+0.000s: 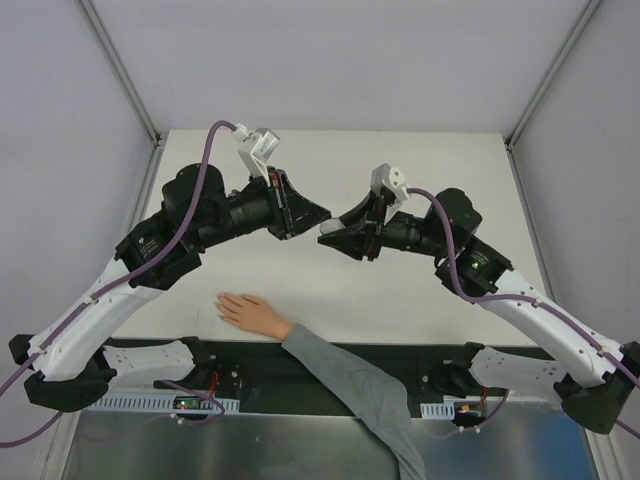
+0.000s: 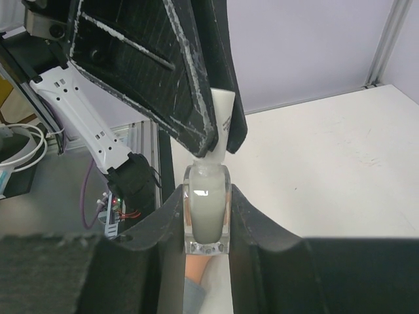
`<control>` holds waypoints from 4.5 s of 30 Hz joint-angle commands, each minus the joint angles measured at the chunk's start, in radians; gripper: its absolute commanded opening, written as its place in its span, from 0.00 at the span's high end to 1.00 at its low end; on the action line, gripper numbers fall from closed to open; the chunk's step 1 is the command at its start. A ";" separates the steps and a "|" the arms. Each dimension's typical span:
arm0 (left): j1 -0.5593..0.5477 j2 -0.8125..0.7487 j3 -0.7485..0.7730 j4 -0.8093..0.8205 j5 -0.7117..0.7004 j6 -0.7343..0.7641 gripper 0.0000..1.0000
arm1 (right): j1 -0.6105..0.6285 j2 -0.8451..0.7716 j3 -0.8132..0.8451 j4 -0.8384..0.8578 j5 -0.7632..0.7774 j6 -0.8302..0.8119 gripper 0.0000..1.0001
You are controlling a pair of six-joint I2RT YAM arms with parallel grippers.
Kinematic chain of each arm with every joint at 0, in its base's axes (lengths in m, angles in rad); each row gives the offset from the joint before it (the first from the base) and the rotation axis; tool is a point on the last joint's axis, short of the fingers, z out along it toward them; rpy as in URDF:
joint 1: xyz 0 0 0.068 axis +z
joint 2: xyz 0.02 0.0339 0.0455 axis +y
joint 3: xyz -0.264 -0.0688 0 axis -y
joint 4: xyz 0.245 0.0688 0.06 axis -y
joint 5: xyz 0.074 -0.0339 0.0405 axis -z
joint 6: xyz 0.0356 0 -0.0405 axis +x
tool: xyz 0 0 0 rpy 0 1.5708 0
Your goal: Paint the nails
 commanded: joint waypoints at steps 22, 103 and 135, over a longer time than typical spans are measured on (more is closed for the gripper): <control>0.289 -0.360 -0.634 -0.190 -0.675 -0.281 1.00 | 0.020 -0.298 -0.277 -0.133 0.165 0.055 1.00; 0.582 0.032 -0.884 -0.138 -0.690 -0.428 1.00 | 0.015 -0.153 -0.300 -0.102 0.173 0.018 1.00; 0.590 0.052 -0.878 -0.185 -0.700 -0.453 1.00 | 0.017 -0.160 -0.300 -0.100 0.173 0.018 1.00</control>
